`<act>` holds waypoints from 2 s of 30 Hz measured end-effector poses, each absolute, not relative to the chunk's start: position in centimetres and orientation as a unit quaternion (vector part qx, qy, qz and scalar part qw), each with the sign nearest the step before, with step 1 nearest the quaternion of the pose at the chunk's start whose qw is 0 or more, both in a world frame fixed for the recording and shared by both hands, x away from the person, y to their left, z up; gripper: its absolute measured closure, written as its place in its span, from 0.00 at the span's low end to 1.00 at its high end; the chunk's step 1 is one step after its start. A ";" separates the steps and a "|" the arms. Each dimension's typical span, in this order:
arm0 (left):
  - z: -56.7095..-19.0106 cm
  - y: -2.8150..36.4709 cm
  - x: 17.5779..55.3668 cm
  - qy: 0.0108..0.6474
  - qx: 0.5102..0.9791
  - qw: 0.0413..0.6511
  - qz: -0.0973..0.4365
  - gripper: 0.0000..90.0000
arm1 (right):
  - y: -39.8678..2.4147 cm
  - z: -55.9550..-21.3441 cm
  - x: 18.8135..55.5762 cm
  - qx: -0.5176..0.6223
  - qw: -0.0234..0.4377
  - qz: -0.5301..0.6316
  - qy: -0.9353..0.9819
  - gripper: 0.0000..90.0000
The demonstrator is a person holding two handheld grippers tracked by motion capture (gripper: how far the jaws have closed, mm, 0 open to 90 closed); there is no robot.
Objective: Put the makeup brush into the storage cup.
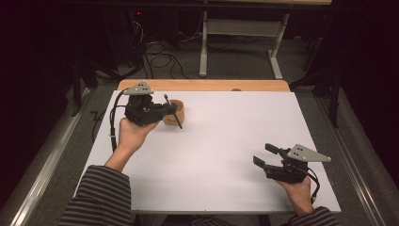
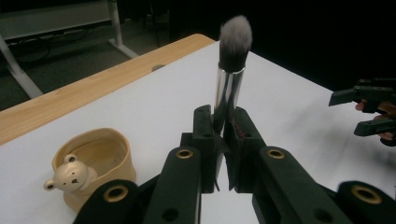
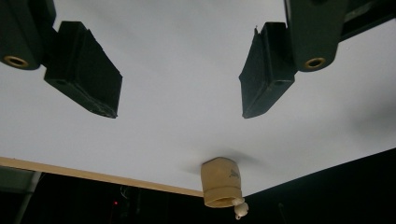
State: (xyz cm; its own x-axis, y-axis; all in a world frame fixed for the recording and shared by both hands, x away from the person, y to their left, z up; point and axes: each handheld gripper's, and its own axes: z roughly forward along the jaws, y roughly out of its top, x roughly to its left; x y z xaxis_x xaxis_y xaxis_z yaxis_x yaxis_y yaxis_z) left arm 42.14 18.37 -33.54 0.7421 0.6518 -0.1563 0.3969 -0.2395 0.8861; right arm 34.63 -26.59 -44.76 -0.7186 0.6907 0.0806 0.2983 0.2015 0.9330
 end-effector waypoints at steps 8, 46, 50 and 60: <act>-33.3 19.1 42.4 0.345 0.778 0.508 0.134 0.93 | -26.6 -44.7 34.5 0.328 0.179 0.542 0.753 0.34; -33.4 18.9 46.1 0.377 0.778 0.479 0.154 0.93 | -26.6 -44.8 34.5 0.326 0.175 0.543 0.754 0.34; -33.6 18.9 46.4 0.382 0.776 0.478 0.154 0.93 | -26.6 -44.7 34.5 0.326 0.174 0.547 0.751 0.34; -33.9 19.1 47.0 0.394 0.771 0.473 0.159 0.93 | -26.7 -44.7 34.5 0.325 0.173 0.548 0.751 0.34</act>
